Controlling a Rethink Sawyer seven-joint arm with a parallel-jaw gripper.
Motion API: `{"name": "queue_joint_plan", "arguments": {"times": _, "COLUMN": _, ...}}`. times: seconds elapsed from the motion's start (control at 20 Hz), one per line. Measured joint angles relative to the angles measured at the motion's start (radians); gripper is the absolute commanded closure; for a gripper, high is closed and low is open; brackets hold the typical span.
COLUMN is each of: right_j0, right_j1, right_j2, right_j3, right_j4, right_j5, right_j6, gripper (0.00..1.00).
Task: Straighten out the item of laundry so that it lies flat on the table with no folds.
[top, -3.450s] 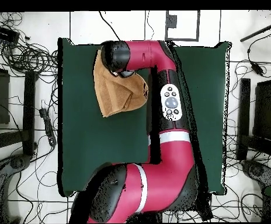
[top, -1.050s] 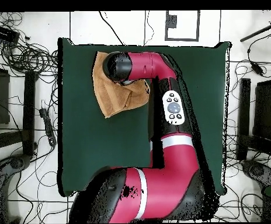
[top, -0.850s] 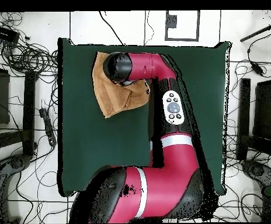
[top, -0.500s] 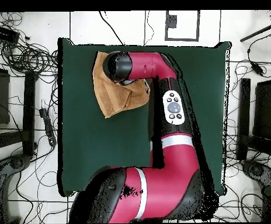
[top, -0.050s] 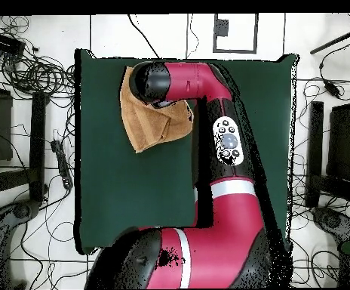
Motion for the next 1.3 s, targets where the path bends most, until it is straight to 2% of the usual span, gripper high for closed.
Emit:
{"name": "queue_joint_plan", "arguments": {"times": 0.5, "right_j0": -0.028, "right_j1": -0.07, "right_j2": -0.001, "right_j3": 0.018, "right_j4": 0.006, "right_j5": 0.001, "right_j6": 0.0, "gripper": 0.0}}
{"name": "queue_joint_plan", "arguments": {"times": 1.3, "right_j0": -0.074, "right_j1": -0.074, "right_j2": -0.002, "right_j3": 0.021, "right_j4": -0.008, "right_j5": 0.001, "right_j6": 0.0, "gripper": 0.0}}
